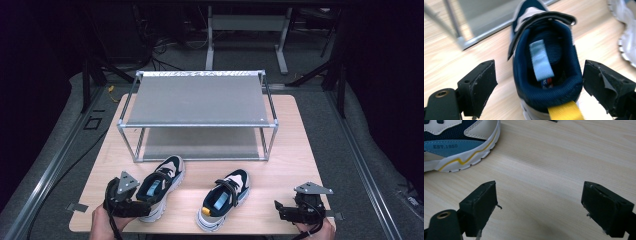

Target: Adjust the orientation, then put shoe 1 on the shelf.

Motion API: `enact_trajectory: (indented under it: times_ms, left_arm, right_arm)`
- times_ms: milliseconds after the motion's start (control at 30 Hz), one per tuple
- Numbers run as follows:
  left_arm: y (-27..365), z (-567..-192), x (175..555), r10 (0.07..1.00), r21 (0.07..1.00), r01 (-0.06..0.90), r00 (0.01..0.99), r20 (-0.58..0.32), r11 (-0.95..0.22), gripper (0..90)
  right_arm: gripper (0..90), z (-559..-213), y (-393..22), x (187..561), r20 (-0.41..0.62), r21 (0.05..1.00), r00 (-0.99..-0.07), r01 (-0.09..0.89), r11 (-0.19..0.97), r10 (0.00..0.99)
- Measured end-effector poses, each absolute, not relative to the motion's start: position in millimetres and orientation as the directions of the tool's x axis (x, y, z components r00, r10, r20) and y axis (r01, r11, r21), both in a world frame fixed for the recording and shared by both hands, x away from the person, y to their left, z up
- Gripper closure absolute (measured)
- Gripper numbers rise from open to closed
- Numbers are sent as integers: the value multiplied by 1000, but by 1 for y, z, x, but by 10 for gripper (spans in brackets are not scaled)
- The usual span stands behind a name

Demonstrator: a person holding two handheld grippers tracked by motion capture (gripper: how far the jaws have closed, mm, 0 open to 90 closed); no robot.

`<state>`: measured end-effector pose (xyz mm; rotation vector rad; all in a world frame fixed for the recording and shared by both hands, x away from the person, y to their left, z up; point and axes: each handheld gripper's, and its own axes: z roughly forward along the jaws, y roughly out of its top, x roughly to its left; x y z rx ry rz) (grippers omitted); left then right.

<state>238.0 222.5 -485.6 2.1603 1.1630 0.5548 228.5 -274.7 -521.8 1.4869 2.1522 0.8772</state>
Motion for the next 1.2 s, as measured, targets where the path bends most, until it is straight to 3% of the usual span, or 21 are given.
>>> enact_trajectory:
  times_ms: [67, 100, 233, 667, 733, 1200]
  left_arm:
    - [224, -489, 233, 874, 701, 601, 481, 67, -384, 109]
    - [223, -492, 232, 882, 703, 607, 467, 62, -371, 42]
    - [219, -506, 230, 898, 721, 615, 440, 22, -319, 6]
    - [208, -532, 248, 913, 743, 632, 402, -70, -221, 4]
    - [209, -534, 250, 909, 750, 630, 407, -96, -203, 158]
    - [212, -532, 243, 894, 781, 590, 437, -93, -207, 259]
  right_arm:
    - [126, -522, -274, 229, 40, 680, -367, 692, 244, 929]
    - [126, -522, -273, 229, 46, 682, -370, 691, 241, 928]
    - [126, -522, -270, 230, 38, 681, -371, 689, 248, 928]
    - [124, -527, -270, 229, 55, 678, -368, 696, 235, 928]
    - [124, -527, -270, 229, 48, 680, -365, 694, 237, 930]
    - [126, -527, -270, 229, 48, 682, -366, 692, 237, 929]
